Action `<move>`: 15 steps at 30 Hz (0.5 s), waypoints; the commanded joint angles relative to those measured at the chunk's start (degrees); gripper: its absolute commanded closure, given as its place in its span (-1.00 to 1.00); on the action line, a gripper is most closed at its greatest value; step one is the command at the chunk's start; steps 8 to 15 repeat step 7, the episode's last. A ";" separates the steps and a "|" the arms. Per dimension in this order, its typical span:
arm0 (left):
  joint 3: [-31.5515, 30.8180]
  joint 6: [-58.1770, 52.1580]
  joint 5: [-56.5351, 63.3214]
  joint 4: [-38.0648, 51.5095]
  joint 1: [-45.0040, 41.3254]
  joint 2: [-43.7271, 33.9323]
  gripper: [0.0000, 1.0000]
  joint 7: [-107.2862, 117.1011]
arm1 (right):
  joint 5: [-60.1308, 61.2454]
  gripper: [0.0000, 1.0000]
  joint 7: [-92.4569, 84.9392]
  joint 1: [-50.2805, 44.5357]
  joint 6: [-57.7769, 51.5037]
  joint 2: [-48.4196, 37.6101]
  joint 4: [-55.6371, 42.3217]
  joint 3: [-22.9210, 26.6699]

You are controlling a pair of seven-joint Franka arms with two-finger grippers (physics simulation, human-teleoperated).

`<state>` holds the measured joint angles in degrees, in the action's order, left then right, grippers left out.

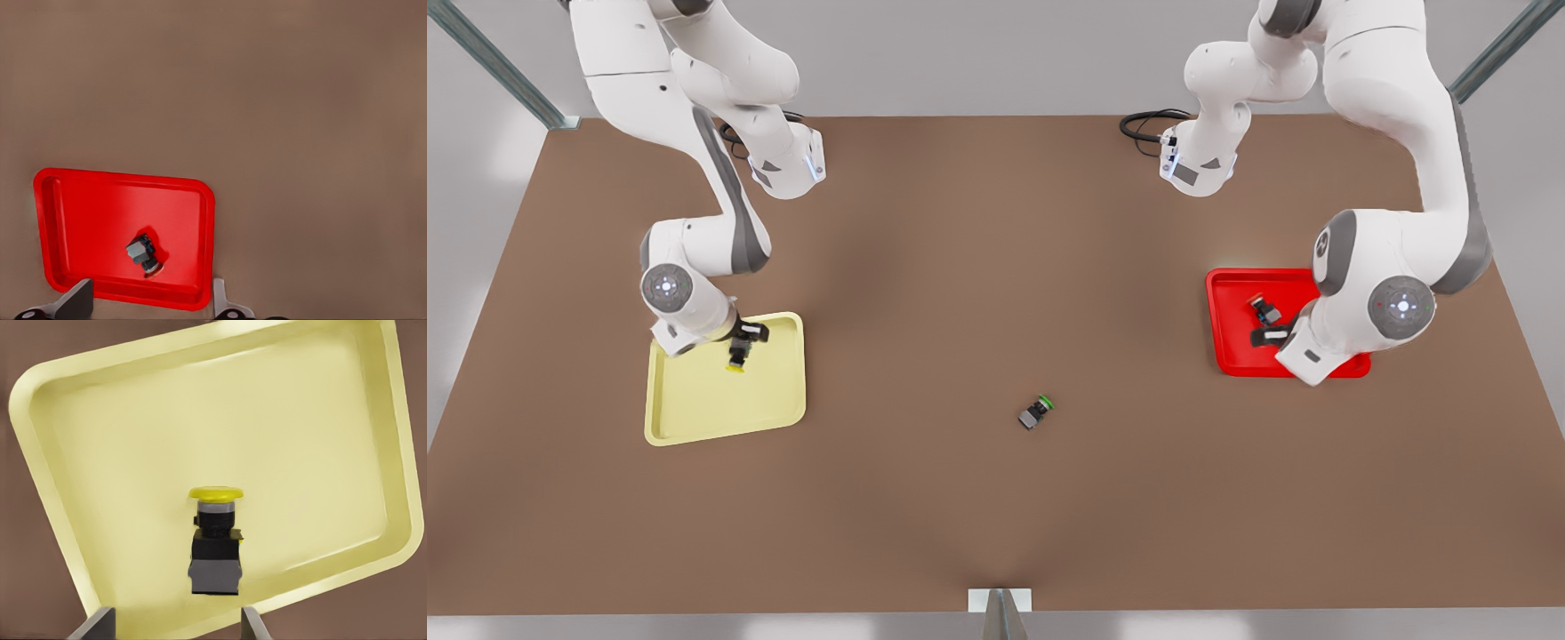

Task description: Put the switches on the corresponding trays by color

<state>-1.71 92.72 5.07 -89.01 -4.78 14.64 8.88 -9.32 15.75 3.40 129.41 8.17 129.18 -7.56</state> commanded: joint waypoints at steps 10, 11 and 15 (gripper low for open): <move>-0.66 -4.56 -5.51 5.60 -0.85 -2.07 -1.00 -0.71 | 7.91 -1.00 -6.00 -6.13 -23.41 -1.14 -26.96 4.92; -0.66 -4.56 -5.51 5.60 -0.85 -2.07 -1.00 -0.71 | 7.91 -1.00 -6.00 -6.13 -23.41 -1.14 -26.96 4.92; -0.66 -4.56 -5.51 5.60 -0.85 -2.07 -1.00 -0.71 | 7.91 -1.00 -6.00 -6.13 -23.41 -1.14 -26.96 4.92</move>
